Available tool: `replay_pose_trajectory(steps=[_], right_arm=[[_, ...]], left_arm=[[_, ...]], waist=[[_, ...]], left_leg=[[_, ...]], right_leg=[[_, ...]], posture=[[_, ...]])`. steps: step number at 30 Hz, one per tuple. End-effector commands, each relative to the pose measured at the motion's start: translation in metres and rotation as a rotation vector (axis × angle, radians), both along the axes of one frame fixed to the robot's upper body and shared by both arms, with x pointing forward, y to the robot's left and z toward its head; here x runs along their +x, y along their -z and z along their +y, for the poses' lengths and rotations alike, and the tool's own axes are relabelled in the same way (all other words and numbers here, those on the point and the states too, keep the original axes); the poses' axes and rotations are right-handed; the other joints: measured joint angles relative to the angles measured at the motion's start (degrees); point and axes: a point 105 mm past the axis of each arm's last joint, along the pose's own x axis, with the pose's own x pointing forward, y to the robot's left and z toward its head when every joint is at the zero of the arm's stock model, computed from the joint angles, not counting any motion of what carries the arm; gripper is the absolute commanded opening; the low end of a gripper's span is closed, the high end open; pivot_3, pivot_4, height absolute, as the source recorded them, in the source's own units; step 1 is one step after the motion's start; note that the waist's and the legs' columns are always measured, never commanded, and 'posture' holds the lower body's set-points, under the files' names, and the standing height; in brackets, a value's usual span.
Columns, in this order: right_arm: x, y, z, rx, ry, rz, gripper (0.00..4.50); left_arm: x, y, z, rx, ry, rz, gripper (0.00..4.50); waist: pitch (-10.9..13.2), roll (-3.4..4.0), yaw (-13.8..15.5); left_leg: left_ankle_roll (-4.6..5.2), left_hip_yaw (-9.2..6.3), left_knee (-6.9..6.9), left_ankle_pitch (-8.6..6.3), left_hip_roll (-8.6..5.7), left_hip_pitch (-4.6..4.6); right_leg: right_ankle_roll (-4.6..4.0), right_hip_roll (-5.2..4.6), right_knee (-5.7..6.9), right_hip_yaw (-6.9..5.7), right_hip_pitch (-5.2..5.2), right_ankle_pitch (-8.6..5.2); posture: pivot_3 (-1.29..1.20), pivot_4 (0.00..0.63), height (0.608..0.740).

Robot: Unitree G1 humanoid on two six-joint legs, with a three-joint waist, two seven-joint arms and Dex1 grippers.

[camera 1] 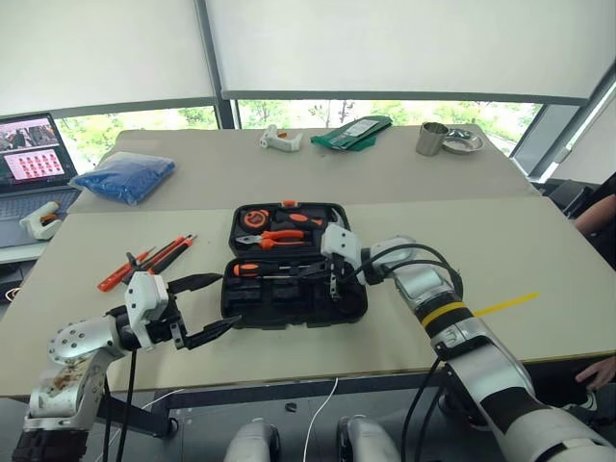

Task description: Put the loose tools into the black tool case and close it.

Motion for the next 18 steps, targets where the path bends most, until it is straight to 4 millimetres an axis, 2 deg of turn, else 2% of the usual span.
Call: replay_pose_trajectory(steps=[1,3,4,7,8,9,10,12,13,15,16,18], right_arm=[[-0.002,-0.056,-0.014,0.267,-0.003,-0.130,0.30],[-0.015,-0.071,-0.030,0.319,-0.036,-0.172,0.74],[-0.021,-0.074,-0.036,0.324,-0.050,-0.187,1.09],[-0.037,-0.081,-0.053,0.384,-0.014,-0.230,2.18],[-0.046,-0.081,-0.062,0.405,-0.005,-0.247,2.44],[-0.054,-0.081,-0.069,0.420,0.001,-0.262,2.93],[-0.062,-0.079,-0.077,0.430,0.015,-0.260,3.25],[-0.070,-0.076,-0.089,0.458,0.070,-0.257,3.87],[-0.074,-0.073,-0.098,0.470,0.108,-0.259,3.87],[-0.083,-0.067,-0.109,0.471,0.150,-0.271,3.87],[-0.085,-0.062,-0.115,0.450,0.181,-0.283,3.87],[-0.093,-0.051,-0.124,0.420,0.210,-0.247,3.87]], left_arm=[[-0.002,-0.021,0.009,-0.055,-0.052,-0.042,4.50],[-0.002,-0.025,0.023,-0.072,-0.134,-0.046,4.50],[-0.001,-0.026,0.029,-0.076,-0.173,-0.047,4.50],[-0.006,-0.024,0.056,-0.079,-0.305,-0.027,4.50],[-0.011,-0.020,0.070,-0.076,-0.368,-0.014,4.50],[-0.016,-0.018,0.083,-0.071,-0.425,-0.004,4.50],[-0.023,-0.014,0.097,-0.073,-0.494,0.012,4.50],[-0.034,-0.009,0.123,-0.089,-0.624,0.037,4.50],[-0.043,-0.004,0.138,-0.100,-0.707,0.051,4.50],[-0.058,0.002,0.157,-0.114,-0.811,0.076,4.50],[-0.065,0.006,0.164,-0.122,-0.847,0.090,4.50],[-0.078,0.012,0.175,-0.134,-0.910,0.121,4.50]], waist=[[0.0,0.00,-0.1],[0.0,0.00,-0.1],[0.0,0.00,-0.1],[0.0,-0.02,-0.1],[0.0,-0.02,-0.1],[0.0,-0.02,-0.1],[0.0,-0.03,-0.2],[0.0,-0.02,-0.2],[0.0,-0.03,-0.2],[0.0,-0.04,-0.2],[0.0,-0.04,-0.1],[0.0,-0.05,0.0]], left_leg=[[0.00,0.04,-0.01,0.00,0.00,-0.07],[0.04,0.10,-0.03,0.02,0.01,-0.17],[0.39,0.11,-0.07,0.22,0.02,-0.17],[0.34,0.11,-0.20,0.07,0.08,-0.13],[0.29,0.13,-0.23,0.02,0.10,-0.11],[0.23,0.13,-0.25,-0.06,0.12,-0.09],[0.20,0.13,-0.29,-0.13,0.13,-0.05],[0.14,0.15,-0.30,-0.23,0.17,-0.04],[0.13,0.16,-0.30,-0.24,0.18,-0.03],[0.03,0.16,-0.30,-0.31,0.21,0.00],[-0.29,0.16,-0.30,-0.49,0.21,0.04],[-0.34,0.16,-0.28,-0.52,0.19,0.09]], right_leg=[[0.00,0.00,-0.01,0.01,-0.06,0.01],[0.07,0.02,-0.02,0.06,-0.15,0.07],[0.26,0.05,-0.06,0.06,-0.15,0.19],[0.23,0.10,-0.15,0.04,-0.13,0.10],[0.20,0.13,-0.17,0.03,-0.12,0.04],[0.19,0.14,-0.15,0.02,-0.13,-0.08],[0.18,0.16,-0.15,0.03,-0.13,-0.15],[0.14,0.19,-0.13,0.04,-0.15,-0.25],[0.13,0.20,-0.13,0.05,-0.16,-0.27],[0.12,0.19,-0.13,0.05,-0.16,-0.29],[-0.21,0.18,-0.14,0.05,-0.14,-0.50],[-0.22,0.11,-0.14,0.02,-0.11,-0.51]], posture=[[0.00,0.150,0.740],[0.00,0.150,0.740],[0.00,0.150,0.740],[0.00,0.150,0.740],[0.00,0.150,0.740],[0.00,0.150,0.740],[0.00,0.150,0.740],[0.00,0.150,0.740],[0.00,0.150,0.740],[0.00,0.150,0.740],[0.00,0.150,0.740],[0.00,0.150,0.740]])
